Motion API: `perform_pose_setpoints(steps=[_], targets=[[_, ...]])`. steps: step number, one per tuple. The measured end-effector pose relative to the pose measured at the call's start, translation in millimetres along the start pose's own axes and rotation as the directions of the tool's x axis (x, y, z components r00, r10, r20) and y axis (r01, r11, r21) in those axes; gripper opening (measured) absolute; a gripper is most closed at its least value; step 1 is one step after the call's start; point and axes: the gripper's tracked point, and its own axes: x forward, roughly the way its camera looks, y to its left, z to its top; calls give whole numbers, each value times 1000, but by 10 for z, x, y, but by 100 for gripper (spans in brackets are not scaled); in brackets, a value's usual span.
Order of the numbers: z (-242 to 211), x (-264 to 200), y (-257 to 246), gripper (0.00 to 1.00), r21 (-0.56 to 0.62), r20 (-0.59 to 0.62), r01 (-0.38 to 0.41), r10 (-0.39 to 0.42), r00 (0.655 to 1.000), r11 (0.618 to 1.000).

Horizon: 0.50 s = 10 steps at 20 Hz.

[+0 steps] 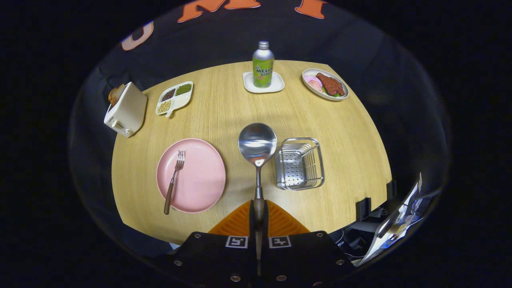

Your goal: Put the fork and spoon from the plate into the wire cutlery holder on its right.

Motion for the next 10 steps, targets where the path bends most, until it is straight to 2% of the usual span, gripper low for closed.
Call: perform_pose_setpoints(steps=[6, 10], targets=[[-80, 117, -512, 5, -80, -143, -25, 14, 990, 996], [-135, 213, -670, 5, -115, -268, -64, 31, 963, 991]])
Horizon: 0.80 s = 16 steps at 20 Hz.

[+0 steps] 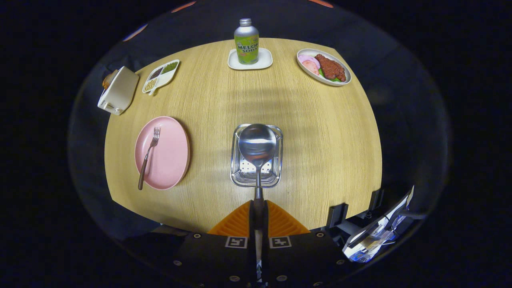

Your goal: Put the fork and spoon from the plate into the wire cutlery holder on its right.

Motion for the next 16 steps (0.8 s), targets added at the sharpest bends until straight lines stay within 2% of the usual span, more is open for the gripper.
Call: perform_pose_setpoints(steps=[5, 12, 16], targets=[[46, 101, -55, 7, -55, -103, -36, 30, 994, 998], [272, 276, -62, 8, -53, -184, -75, 64, 981, 996], [439, 370, -36, 9, -28, -169, -81, 75, 983, 996]])
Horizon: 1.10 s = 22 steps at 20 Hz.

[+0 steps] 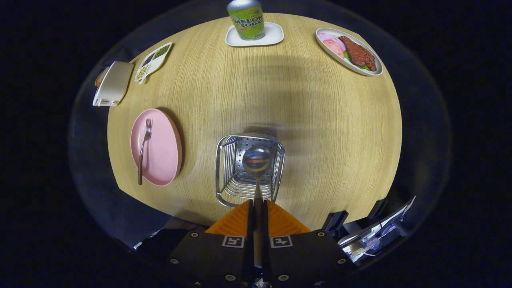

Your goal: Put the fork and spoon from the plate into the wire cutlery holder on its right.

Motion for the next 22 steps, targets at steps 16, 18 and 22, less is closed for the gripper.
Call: perform_pose_setpoints(steps=[16, 18, 22], targets=[[447, -579, 566, 45, 99, 477, -96, 38, 878, 990], [399, -648, 754, 61, 124, 489, -132, 55, 871, 984], [281, -557, 1179, 81, 143, 451, -164, 83, 889, 976]])
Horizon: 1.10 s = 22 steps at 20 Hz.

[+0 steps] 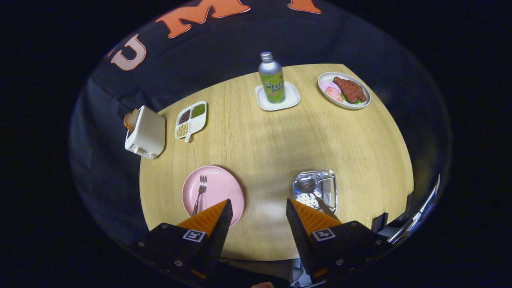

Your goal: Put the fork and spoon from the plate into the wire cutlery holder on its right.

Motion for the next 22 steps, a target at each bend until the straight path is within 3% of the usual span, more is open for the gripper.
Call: perform_pose_setpoints(steps=[3, 7, 18, 22], targets=[[-184, 131, 361, 93, 21, -49, -31, 32, 998, 999], [-353, 337, 805, 95, -8, -111, -58, 57, 992, 998], [-814, 1113, 1458, 95, -67, -268, -54, 34, 963, 996], [-915, 1315, 1542, 85, -54, -300, -35, 17, 954, 998]])
